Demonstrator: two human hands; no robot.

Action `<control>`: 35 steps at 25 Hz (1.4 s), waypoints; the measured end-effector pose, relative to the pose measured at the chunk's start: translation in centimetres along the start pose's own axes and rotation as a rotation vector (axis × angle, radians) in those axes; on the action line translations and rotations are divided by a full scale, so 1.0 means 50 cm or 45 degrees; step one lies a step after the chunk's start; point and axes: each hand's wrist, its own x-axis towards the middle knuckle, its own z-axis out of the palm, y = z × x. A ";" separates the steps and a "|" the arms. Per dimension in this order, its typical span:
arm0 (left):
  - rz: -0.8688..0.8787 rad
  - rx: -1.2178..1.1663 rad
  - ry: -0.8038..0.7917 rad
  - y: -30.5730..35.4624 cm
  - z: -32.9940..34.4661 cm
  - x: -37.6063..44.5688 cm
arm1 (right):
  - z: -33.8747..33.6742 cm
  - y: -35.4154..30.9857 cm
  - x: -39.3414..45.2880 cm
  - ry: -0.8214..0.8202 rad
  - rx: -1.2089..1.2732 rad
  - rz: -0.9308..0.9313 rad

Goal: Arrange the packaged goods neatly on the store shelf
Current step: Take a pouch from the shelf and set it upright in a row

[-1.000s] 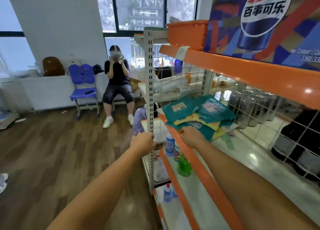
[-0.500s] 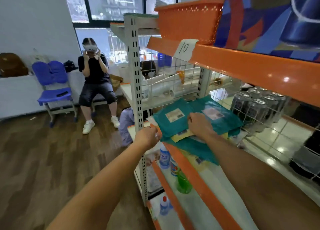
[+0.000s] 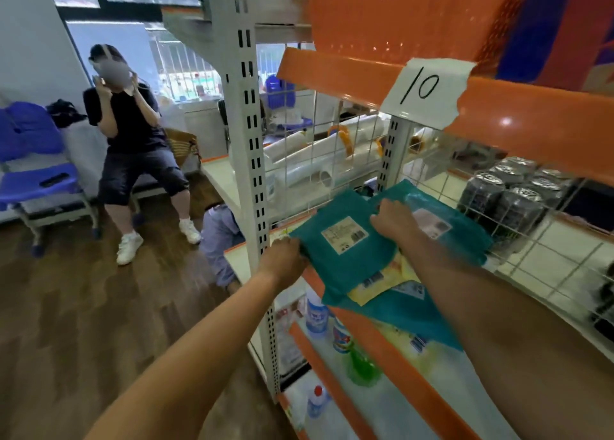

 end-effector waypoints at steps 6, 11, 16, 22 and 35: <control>0.042 0.015 -0.021 -0.024 0.005 0.019 | 0.002 -0.037 0.027 -0.168 0.339 0.173; 0.103 -0.065 -0.057 -0.050 -0.001 0.038 | 0.000 -0.018 0.029 -0.191 0.774 0.350; 0.122 -0.091 -0.064 -0.055 -0.003 0.031 | 0.009 0.002 -0.030 -0.209 1.286 0.542; 0.128 -0.173 -0.061 -0.042 -0.032 0.002 | -0.023 0.064 -0.142 -0.023 1.672 0.537; 0.418 -0.085 -0.128 0.085 -0.002 -0.232 | 0.018 0.192 -0.477 0.219 2.051 0.692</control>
